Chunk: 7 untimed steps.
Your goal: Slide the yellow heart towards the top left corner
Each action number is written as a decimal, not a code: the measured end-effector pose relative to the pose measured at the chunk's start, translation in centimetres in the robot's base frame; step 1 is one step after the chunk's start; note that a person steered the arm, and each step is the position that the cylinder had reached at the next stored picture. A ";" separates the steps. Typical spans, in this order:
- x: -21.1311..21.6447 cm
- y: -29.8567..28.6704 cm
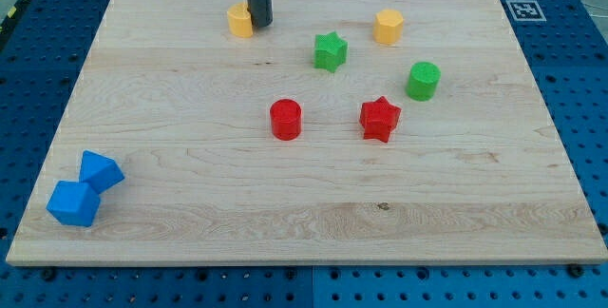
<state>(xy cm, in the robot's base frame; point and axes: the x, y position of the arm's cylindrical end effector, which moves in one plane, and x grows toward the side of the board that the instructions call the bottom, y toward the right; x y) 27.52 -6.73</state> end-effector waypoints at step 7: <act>0.5 -7.6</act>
<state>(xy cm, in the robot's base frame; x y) 28.01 -14.31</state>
